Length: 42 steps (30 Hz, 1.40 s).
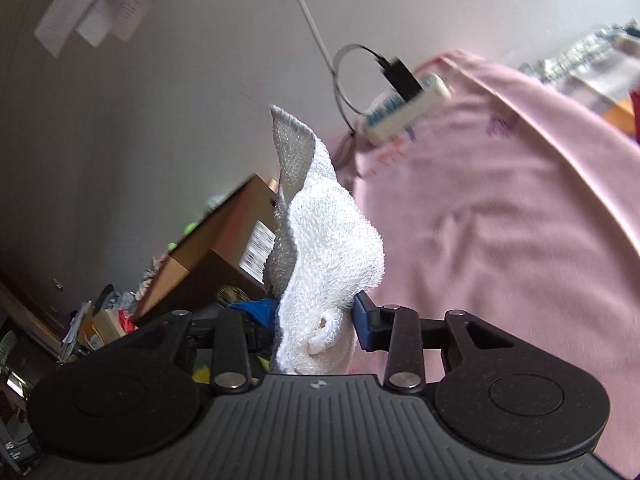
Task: Organize soft objects
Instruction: 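Carry mint plush and white towel over the box and open both grippers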
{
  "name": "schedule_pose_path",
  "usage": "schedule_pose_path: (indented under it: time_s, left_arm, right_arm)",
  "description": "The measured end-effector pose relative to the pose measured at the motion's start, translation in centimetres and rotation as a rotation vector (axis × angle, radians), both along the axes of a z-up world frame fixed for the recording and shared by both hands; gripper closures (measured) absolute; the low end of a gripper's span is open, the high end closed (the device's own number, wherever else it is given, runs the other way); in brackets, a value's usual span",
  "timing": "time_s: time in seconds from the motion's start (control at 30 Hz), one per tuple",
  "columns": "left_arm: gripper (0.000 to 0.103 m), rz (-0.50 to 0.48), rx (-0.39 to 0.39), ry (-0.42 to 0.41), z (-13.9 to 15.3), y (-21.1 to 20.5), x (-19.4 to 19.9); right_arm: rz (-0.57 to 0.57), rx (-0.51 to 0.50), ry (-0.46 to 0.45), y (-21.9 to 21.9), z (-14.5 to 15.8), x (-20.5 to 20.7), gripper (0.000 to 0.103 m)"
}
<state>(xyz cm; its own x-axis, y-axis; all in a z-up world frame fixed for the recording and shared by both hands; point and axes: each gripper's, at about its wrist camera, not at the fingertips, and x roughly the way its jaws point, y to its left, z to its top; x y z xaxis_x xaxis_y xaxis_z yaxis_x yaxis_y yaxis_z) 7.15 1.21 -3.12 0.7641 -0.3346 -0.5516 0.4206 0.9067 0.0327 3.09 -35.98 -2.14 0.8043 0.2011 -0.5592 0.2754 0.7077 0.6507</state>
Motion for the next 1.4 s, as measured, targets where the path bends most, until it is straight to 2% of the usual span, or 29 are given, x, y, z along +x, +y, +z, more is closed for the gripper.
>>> schedule_pose_path:
  time_s: [0.23, 0.37, 0.53, 0.67, 0.77, 0.9, 1.1, 1.2, 1.4]
  left_arm:
    - [0.091, -0.007, -0.035, -0.043, 3.5, -0.9, 4.5]
    - [0.091, -0.009, -0.066, -0.037, 4.9, -1.5, 8.5]
    - [0.091, 0.013, -0.093, -0.004, 5.2, -2.6, 14.1]
    - [0.091, 0.029, -0.129, 0.037, 4.6, -2.9, 18.0]
    - [0.091, 0.042, -0.108, 0.057, 3.5, -3.5, 20.3]
    - [0.088, 0.049, -0.094, 0.102, 1.8, -3.9, 23.2]
    - [0.064, 0.055, -0.094, 0.156, -0.1, -3.9, 25.5]
    - [0.06, 0.064, -0.082, 0.169, -0.5, -3.9, 26.0]
    - [0.06, 0.107, -0.041, 0.151, -0.1, -3.2, 25.1]
  right_arm:
    - [0.136, 0.008, -0.102, 2.2, 5.3, 6.6, 0.084]
    - [0.199, 0.006, -0.088, 4.4, 6.5, 11.5, 0.083]
    - [0.237, -0.032, -0.049, 7.0, 6.2, 17.9, 0.083]
    - [0.249, -0.075, 0.015, 9.0, 4.1, 22.7, 0.082]
    - [0.251, -0.125, 0.058, 10.6, 2.2, 25.2, 0.081]
    - [0.248, -0.181, 0.114, 12.0, -0.2, 27.5, 0.078]
    - [0.248, -0.253, 0.186, 12.8, -2.2, 29.3, 0.076]
    - [0.202, -0.276, 0.155, 12.6, -1.7, 28.7, 0.076]
    - [0.167, -0.198, 0.09, 11.0, -0.1, 27.0, 0.076]
